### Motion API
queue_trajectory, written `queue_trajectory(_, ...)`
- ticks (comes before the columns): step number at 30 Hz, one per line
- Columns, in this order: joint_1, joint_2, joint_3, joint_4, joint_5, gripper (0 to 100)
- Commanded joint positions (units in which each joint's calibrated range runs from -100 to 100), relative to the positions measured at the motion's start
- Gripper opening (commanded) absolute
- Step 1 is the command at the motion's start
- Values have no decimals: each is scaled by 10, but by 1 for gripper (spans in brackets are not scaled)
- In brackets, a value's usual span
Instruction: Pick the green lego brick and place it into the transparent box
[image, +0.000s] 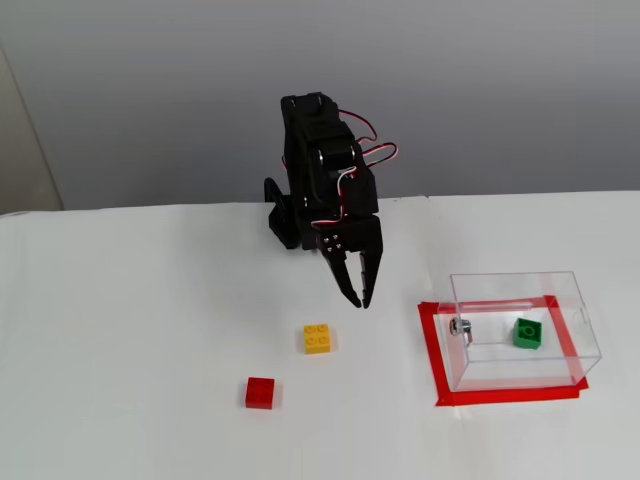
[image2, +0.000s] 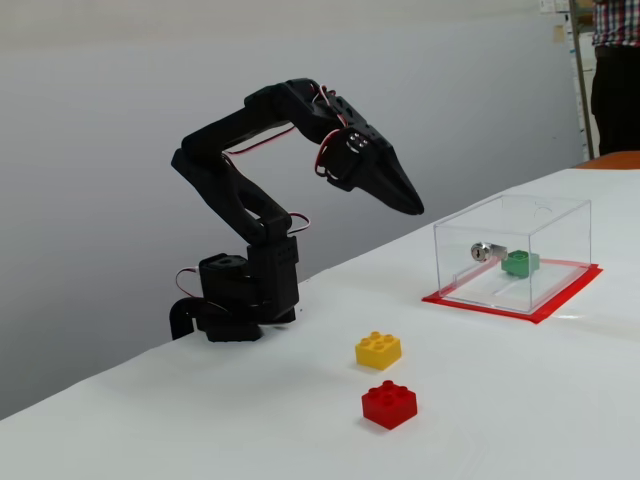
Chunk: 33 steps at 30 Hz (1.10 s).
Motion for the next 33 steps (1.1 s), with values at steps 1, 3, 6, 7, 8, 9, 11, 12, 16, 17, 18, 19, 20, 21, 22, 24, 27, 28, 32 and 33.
queue_trajectory(1,23,-36,38,-5,0,1)
queue_trajectory(3,33,-53,65,-5,0,1)
queue_trajectory(6,45,-81,104,-5,0,1)
queue_trajectory(7,49,-94,119,-5,0,1)
queue_trajectory(8,51,-106,131,-5,0,1)
queue_trajectory(9,54,-120,146,-10,0,1)
queue_trajectory(11,64,-146,175,-28,0,1)
queue_trajectory(12,69,-161,191,-41,0,1)
queue_trajectory(16,89,-231,272,-96,1,1)
queue_trajectory(17,92,-247,291,-105,3,1)
queue_trajectory(18,95,-264,310,-112,4,1)
queue_trajectory(19,96,-278,325,-115,4,1)
queue_trajectory(20,96,-292,338,-115,5,1)
queue_trajectory(21,96,-305,349,-117,5,1)
queue_trajectory(22,96,-316,359,-117,5,1)
queue_trajectory(24,94,-338,375,-118,4,1)
queue_trajectory(27,89,-367,399,-118,3,1)
queue_trajectory(28,89,-376,406,-118,3,1)
queue_trajectory(32,94,-424,440,-118,3,1)
queue_trajectory(33,95,-439,448,-118,3,1)
